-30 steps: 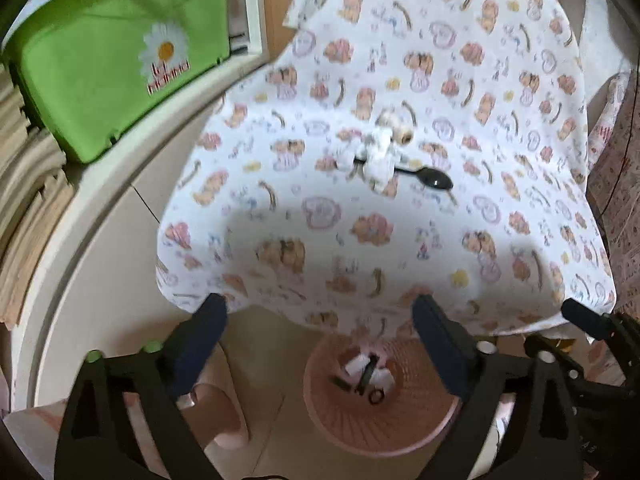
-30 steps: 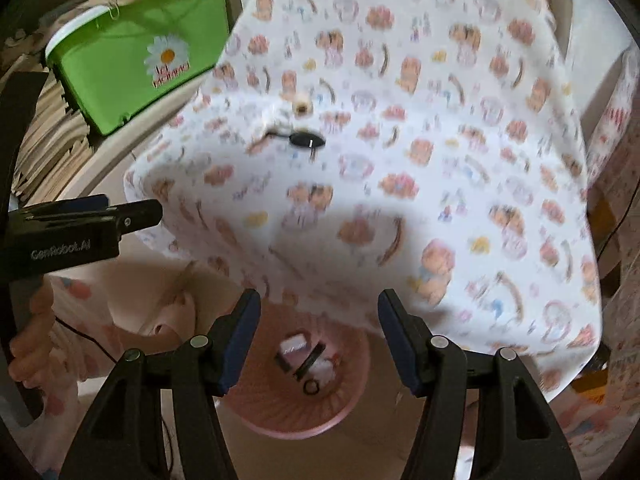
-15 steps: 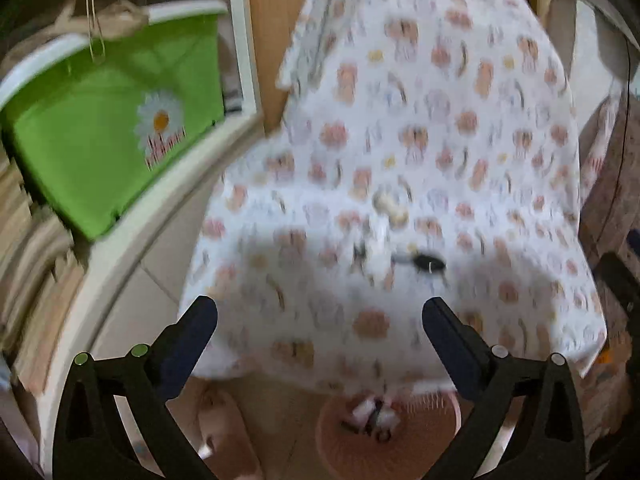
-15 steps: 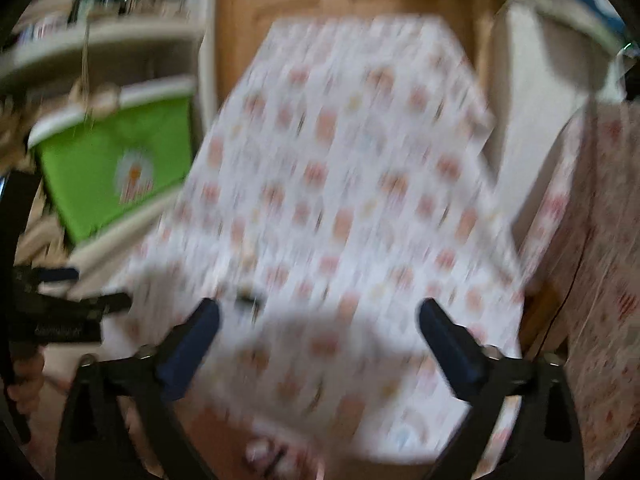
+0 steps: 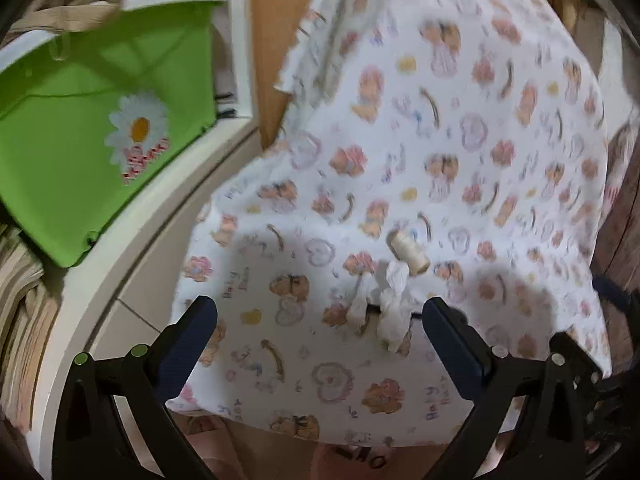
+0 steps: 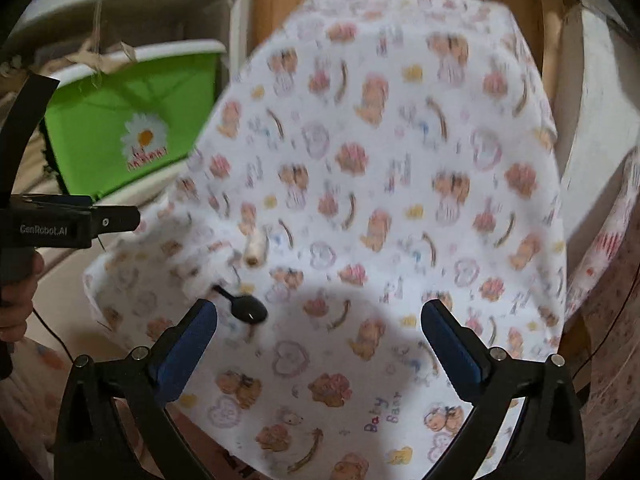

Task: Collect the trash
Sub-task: 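Grasp the white tissue with the left tool while the right tool grasps the cream spool, then carry the tissue and spool down over the pink basket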

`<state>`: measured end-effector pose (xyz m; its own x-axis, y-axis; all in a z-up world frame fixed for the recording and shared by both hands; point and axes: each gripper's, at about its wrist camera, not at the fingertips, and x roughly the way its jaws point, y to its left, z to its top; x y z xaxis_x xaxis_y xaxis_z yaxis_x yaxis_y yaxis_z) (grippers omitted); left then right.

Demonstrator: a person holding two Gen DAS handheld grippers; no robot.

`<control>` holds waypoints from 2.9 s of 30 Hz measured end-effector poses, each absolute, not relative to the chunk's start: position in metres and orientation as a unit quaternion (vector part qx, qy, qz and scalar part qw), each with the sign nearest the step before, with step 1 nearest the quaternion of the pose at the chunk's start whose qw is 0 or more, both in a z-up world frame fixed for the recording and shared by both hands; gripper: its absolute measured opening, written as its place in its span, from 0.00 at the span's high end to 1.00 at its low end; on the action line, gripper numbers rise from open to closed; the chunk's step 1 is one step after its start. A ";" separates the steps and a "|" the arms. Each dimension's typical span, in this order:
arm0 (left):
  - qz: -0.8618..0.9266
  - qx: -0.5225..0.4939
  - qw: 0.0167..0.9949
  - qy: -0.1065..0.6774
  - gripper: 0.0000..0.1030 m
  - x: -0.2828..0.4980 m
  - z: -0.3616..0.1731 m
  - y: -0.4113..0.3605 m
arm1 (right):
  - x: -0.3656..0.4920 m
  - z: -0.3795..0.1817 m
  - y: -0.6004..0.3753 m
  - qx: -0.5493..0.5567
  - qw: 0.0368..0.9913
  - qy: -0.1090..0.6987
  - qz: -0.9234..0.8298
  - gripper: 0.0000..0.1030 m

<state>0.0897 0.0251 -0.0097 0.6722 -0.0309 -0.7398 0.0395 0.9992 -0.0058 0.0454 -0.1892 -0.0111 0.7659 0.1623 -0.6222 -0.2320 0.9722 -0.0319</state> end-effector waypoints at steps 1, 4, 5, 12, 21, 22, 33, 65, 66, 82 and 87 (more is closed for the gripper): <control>-0.033 0.009 0.915 0.401 0.02 0.091 -0.013 0.020 | 0.047 -0.014 -0.189 -0.054 0.936 0.331 0.104 0.00; -0.076 0.027 0.914 0.397 0.03 0.097 -0.021 0.000 | 0.056 -0.017 -0.191 -0.054 0.935 0.334 0.105 0.00; -0.084 0.033 0.913 0.399 0.03 0.099 -0.026 -0.007 | 0.059 -0.017 -0.193 -0.047 0.936 0.334 0.105 0.01; -0.113 0.014 0.884 0.452 0.54 0.118 -0.059 -0.025 | 0.081 -0.020 -0.208 -0.003 0.922 0.376 0.095 0.13; -0.111 0.023 0.873 0.474 0.75 0.121 -0.073 -0.029 | 0.084 -0.023 -0.199 -0.032 0.919 0.379 0.107 0.25; -0.106 0.026 0.872 0.478 0.75 0.122 -0.074 -0.029 | 0.084 -0.022 -0.198 -0.035 0.919 0.377 0.108 0.25; -0.108 -0.021 0.894 0.434 0.91 0.107 -0.040 -0.009 | 0.088 -0.026 -0.198 -0.015 0.915 0.388 0.114 0.50; -0.023 -0.040 0.893 0.448 0.90 0.132 -0.022 0.030 | 0.184 -0.072 -0.105 0.039 0.882 0.448 0.144 0.53; -0.022 -0.040 0.893 0.448 0.90 0.132 -0.022 0.030 | 0.184 -0.074 -0.103 0.036 0.879 0.453 0.146 0.57; -0.035 -0.031 0.899 0.435 0.90 0.117 -0.018 0.025 | 0.138 -0.033 -0.151 0.045 0.910 0.389 0.132 0.77; -0.042 -0.028 0.898 0.436 0.90 0.102 -0.022 0.023 | 0.121 -0.028 -0.173 0.029 0.913 0.389 0.121 0.77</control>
